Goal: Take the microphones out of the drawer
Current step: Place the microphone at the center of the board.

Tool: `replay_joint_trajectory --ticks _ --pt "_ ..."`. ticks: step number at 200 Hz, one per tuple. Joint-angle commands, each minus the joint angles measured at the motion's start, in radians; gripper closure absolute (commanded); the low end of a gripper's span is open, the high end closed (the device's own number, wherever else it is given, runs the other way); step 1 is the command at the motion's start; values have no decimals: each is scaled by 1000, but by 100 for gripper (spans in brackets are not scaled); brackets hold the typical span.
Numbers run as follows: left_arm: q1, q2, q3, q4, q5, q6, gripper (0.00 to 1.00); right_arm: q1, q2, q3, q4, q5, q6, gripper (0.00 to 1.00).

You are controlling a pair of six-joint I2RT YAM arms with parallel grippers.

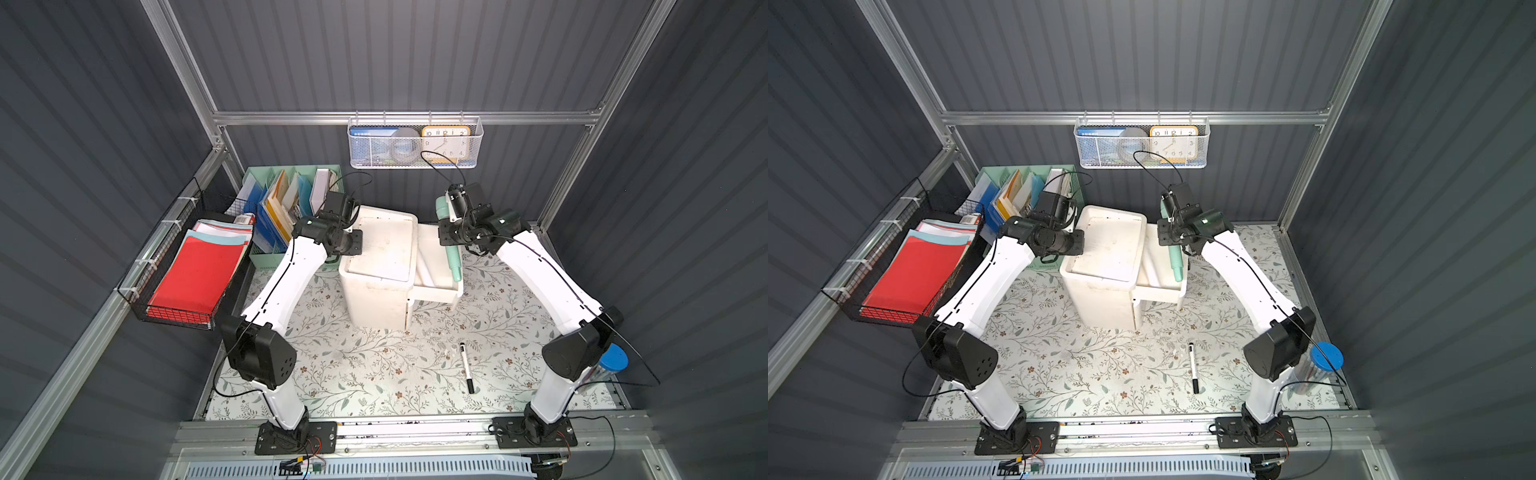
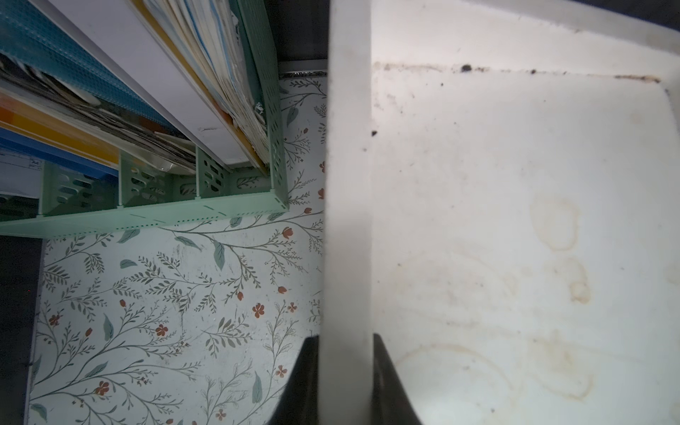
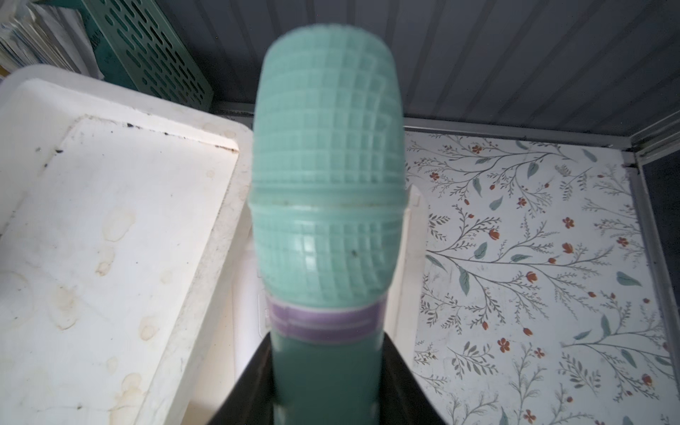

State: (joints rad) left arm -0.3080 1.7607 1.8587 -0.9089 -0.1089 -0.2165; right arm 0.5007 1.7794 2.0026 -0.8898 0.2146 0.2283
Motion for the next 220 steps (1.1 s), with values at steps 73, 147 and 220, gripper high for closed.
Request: replay_joint_trajectory --ticks 73,147,220 --pt "24 -4 23 117 14 -66 98 -258 -198 -327 110 -70 57 94" --pt "24 -1 25 114 14 -67 98 -398 -217 -663 216 -162 95 93" --pt "24 -15 2 117 32 -77 97 -392 -46 -737 348 -268 129 93"
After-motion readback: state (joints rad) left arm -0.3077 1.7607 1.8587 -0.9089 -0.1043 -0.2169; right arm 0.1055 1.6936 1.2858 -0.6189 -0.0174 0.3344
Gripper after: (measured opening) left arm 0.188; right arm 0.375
